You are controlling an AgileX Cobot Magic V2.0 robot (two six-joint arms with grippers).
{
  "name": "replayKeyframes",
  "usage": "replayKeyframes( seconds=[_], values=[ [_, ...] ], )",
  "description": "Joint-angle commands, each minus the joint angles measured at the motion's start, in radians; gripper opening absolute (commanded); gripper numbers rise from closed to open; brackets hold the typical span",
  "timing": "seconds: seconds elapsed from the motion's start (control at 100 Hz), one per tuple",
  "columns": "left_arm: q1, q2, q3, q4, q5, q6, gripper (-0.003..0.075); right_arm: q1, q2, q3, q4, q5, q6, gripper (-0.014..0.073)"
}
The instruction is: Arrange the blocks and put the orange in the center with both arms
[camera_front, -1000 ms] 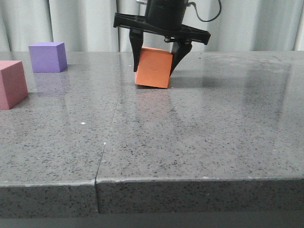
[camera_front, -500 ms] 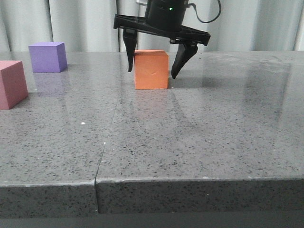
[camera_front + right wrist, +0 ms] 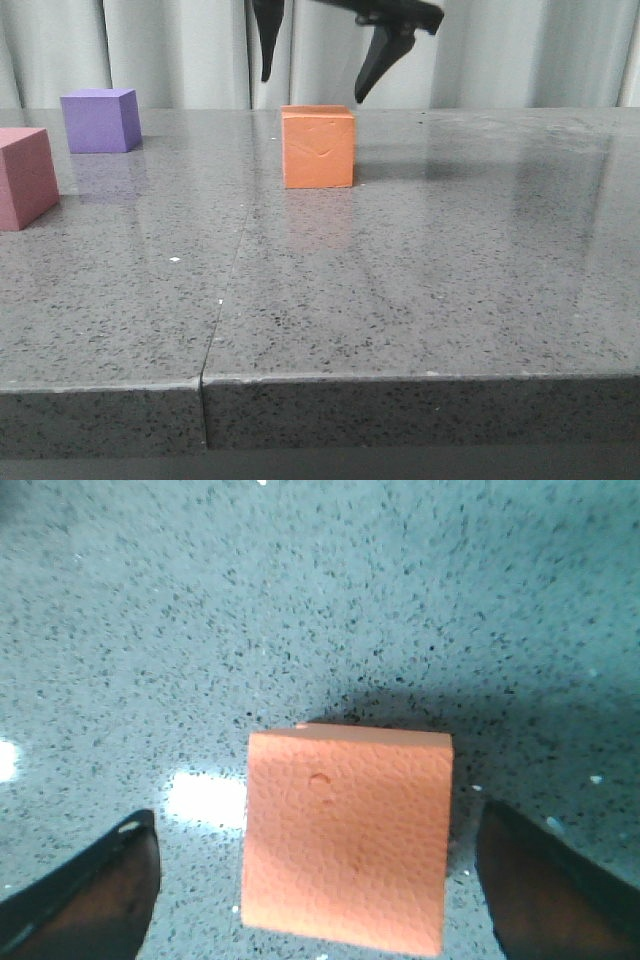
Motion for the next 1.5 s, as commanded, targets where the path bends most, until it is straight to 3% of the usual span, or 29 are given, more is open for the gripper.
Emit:
replayKeyframes(
  seconds=[0.0,0.1,0.54,0.97,1.49],
  values=[
    [0.0,-0.028,0.039,-0.009,-0.082,0.0,-0.002,-0.002,-0.098,-0.033,-0.014,0.088,-0.018,0.063],
    [0.0,-0.028,0.039,-0.009,-0.082,0.0,-0.002,-0.002,-0.124,-0.033,-0.027,0.088,-0.034,0.0563],
    [0.0,-0.028,0.039,-0.009,-0.082,0.0,-0.002,-0.003,-0.208,0.004,-0.074,0.089,-0.095,-0.0074],
    [0.0,-0.028,0.039,-0.009,-0.082,0.0,-0.002,-0.003,-0.411,0.302,-0.099,0.076,-0.095,-0.0067],
    [0.0,-0.028,0.039,-0.009,-0.082,0.0,-0.002,-0.003,-0.803,0.803,-0.122,-0.201,-0.095,-0.0067]
  ],
)
